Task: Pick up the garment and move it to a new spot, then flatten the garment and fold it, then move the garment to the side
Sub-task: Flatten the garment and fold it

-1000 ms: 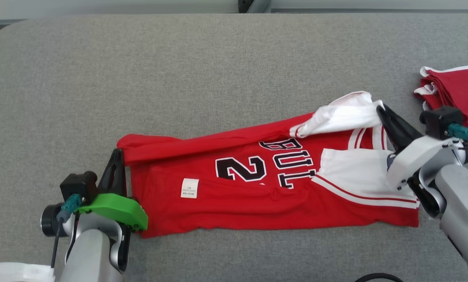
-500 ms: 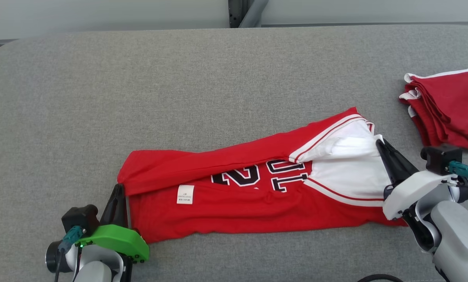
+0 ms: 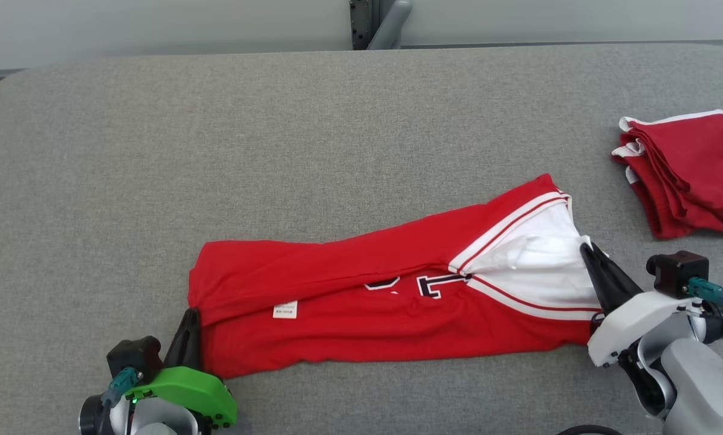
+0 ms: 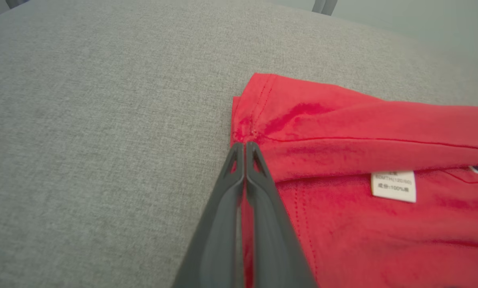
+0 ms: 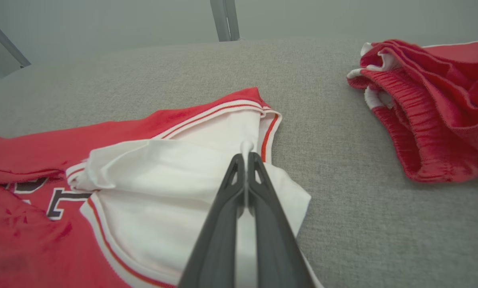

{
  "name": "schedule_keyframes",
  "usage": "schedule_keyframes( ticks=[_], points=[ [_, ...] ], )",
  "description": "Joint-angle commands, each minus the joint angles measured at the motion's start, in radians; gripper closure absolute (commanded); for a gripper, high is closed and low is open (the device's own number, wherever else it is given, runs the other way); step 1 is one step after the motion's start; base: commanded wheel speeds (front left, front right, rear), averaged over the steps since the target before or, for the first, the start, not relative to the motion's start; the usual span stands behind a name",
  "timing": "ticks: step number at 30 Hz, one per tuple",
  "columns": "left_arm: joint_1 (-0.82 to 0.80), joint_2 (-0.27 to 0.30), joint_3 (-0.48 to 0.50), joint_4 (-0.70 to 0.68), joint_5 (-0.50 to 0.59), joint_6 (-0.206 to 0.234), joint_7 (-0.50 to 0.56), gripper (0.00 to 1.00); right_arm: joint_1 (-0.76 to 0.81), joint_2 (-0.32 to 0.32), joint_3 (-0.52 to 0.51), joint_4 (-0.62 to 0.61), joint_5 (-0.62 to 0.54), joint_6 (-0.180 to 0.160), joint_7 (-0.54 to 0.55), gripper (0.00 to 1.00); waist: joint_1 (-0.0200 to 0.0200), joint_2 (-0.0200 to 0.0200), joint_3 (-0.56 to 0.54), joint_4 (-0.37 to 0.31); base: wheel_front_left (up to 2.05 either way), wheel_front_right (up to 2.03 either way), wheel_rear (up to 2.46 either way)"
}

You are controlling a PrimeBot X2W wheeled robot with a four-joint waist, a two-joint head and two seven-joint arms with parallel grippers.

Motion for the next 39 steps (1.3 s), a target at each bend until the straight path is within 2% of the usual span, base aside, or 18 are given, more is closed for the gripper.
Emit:
schedule_keyframes(
  ticks=[1,2,3,11,18,28,34,35,37,38,39],
  points=[
    [0.016,0.005,-0.002,0.006,0.001,0.009,0.000,0.68,0.020,0.002,0.001,0.017,-0.007,-0.002,-0.002,1.00,0.0000,0.0000,-0.001,0.001,0.00,0.00,0.00],
    [0.020,0.005,-0.004,0.011,0.007,0.014,0.000,0.22,0.023,0.004,-0.002,0.028,-0.003,-0.002,-0.002,0.69,0.0000,0.0000,-0.002,0.001,0.00,0.00,0.00],
    [0.023,0.005,-0.007,0.012,0.012,0.018,0.000,0.00,0.023,0.006,-0.005,0.031,-0.003,-0.002,-0.002,0.00,0.0000,0.0000,-0.003,0.002,0.00,0.00,0.00],
    [0.086,0.005,0.014,-0.028,0.020,0.047,0.000,0.00,0.109,0.013,-0.075,-0.003,-0.006,-0.002,-0.002,0.00,0.0000,0.0000,-0.030,0.006,0.00,0.00,0.00],
    [0.138,0.005,0.029,-0.067,0.044,0.051,0.000,0.00,0.153,0.042,-0.103,-0.036,-0.030,-0.002,-0.002,0.00,0.0000,0.0000,-0.064,0.000,0.00,0.00,0.00],
    [0.121,0.005,-0.003,-0.092,0.039,0.049,0.000,0.00,0.079,0.085,0.021,-0.065,-0.029,-0.002,-0.002,0.00,0.0000,0.0000,-0.048,0.018,0.00,0.00,0.00],
    [0.110,0.005,-0.011,-0.093,0.031,0.052,0.000,0.00,0.033,0.091,0.079,-0.025,0.000,-0.002,-0.002,0.00,0.0000,0.0000,-0.027,0.036,0.00,0.00,0.00],
    [0.109,0.005,-0.012,-0.094,0.030,0.053,0.000,0.00,0.028,0.091,0.082,-0.022,0.003,-0.002,-0.002,0.05,0.0000,0.0000,-0.025,0.037,0.00,0.00,0.00],
    [0.108,0.005,-0.013,-0.096,0.029,0.055,0.000,0.00,0.027,0.094,0.089,-0.016,0.009,-0.002,-0.002,0.31,0.0000,0.0000,-0.021,0.039,0.00,0.00,0.00],
    [0.107,0.005,-0.013,-0.097,0.027,0.056,0.000,0.00,0.023,0.094,0.091,-0.014,0.012,-0.002,-0.002,0.50,0.0000,0.0000,-0.019,0.039,0.00,0.00,0.00],
    [0.106,0.005,-0.014,-0.097,0.026,0.056,0.000,0.00,0.019,0.094,0.093,-0.014,0.015,-0.002,-0.002,0.56,0.0000,0.0000,-0.018,0.039,0.00,0.00,0.00]
  ],
)
